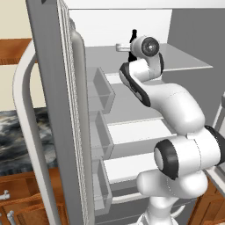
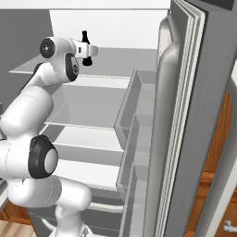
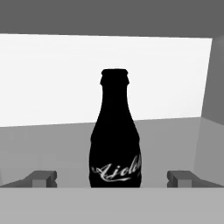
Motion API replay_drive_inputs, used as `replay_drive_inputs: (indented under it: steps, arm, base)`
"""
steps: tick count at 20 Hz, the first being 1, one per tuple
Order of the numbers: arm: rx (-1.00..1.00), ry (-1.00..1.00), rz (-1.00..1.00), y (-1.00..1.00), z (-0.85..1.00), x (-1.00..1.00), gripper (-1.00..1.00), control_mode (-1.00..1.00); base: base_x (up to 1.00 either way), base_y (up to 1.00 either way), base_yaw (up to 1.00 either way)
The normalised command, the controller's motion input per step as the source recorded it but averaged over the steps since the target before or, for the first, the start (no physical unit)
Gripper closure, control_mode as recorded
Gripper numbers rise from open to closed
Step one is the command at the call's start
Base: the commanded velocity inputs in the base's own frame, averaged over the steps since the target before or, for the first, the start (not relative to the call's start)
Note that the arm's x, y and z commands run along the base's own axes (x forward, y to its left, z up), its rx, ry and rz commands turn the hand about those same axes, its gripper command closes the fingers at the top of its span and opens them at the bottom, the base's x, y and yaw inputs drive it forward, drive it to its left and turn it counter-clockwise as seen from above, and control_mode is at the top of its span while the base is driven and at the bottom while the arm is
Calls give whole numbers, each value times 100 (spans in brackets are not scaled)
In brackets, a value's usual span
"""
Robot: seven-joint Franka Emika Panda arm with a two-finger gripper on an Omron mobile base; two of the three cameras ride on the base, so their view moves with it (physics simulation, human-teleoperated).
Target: Open the fridge, grab two sodas, and place both sodas inside the bowl with ice on the dining counter.
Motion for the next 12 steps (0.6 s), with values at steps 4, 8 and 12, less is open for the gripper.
replay_drive_inputs:
  steps: [4, 8, 12]
  arm:
    - [0, 0, 0, 0, -1, 15, -100, -100]
    - [0, 2, 0, 0, 0, 17, -100, -100]
    - [0, 1, 0, -2, 0, 15, -100, -100]
  base:
    - [0, 0, 0]
    - [0, 0, 0]
    - [0, 0, 0]
